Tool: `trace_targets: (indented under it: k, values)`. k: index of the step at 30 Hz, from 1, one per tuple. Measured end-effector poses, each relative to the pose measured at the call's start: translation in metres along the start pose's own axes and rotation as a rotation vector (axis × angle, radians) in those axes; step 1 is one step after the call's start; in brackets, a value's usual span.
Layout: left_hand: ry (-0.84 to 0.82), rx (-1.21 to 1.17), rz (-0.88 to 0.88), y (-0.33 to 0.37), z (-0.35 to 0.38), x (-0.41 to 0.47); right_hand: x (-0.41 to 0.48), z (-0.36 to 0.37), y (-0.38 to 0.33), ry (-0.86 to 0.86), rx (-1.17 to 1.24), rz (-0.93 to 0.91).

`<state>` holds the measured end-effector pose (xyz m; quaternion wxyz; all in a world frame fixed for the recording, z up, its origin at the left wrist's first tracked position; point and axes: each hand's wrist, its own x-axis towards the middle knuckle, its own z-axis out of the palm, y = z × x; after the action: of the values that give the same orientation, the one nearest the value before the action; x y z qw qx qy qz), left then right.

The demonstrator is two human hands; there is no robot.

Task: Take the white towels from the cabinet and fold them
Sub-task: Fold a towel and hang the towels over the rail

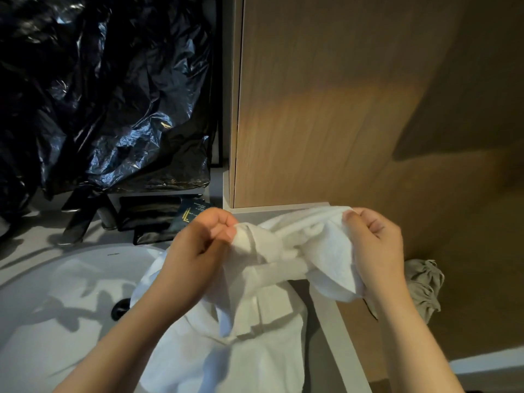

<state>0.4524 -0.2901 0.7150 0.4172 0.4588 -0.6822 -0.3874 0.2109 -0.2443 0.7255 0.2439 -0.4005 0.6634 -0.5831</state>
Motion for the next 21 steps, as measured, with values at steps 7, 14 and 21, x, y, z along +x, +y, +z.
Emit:
trace_targets:
  k: [7,14,21]
  values:
    - [-0.099,0.07,0.058,-0.005,-0.014,0.001,0.008,-0.004,0.012,-0.144,-0.426,0.065]
    - [-0.008,0.105,0.059,-0.007,-0.012,-0.005,-0.033,0.026,0.029,-0.39,-0.311,-0.053]
    - [0.101,0.146,0.086,0.007,-0.02,-0.008,-0.053,0.048,0.019,-0.656,-0.048,-0.027]
